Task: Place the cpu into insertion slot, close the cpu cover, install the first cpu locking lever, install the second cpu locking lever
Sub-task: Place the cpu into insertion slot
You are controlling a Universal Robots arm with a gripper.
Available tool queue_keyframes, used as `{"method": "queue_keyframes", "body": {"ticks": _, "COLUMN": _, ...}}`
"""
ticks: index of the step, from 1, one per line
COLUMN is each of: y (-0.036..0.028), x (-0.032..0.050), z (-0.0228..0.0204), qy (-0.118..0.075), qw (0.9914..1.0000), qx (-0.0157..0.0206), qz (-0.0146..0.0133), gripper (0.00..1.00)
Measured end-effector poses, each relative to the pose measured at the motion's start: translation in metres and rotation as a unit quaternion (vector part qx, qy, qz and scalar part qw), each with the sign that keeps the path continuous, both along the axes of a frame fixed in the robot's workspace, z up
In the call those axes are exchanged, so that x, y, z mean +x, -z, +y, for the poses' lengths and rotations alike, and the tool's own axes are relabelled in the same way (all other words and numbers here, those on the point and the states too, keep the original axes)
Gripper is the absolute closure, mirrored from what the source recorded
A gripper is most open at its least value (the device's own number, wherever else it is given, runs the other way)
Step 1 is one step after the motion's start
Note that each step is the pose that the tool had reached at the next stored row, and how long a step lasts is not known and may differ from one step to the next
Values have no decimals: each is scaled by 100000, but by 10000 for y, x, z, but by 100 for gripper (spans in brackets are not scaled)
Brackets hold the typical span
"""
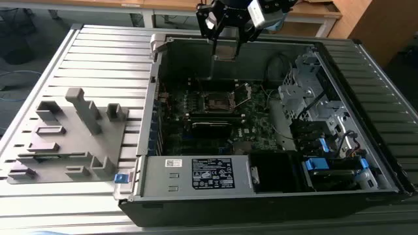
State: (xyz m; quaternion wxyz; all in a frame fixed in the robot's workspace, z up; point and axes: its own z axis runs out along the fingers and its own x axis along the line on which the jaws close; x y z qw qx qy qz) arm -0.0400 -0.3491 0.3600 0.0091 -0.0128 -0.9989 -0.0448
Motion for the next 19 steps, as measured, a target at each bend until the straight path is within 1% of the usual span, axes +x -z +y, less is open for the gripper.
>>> {"method": "queue_keyframes", "body": {"ticks": 5, "y": 1, "x": 0, "z": 0, "qy": -1, "qw": 100000, "qx": -2, "qz": 2, "gripper": 46}}
{"method": "queue_keyframes", "body": {"ticks": 10, "y": 20, "x": 0, "z": 0, "qy": 1, "qw": 100000, "qx": -1, "qz": 0, "gripper": 46}}
{"method": "queue_keyframes", "body": {"ticks": 19, "y": 36, "x": 0, "z": 0, "qy": 2, "qw": 100000, "qx": 0, "qz": 1, "gripper": 46}}
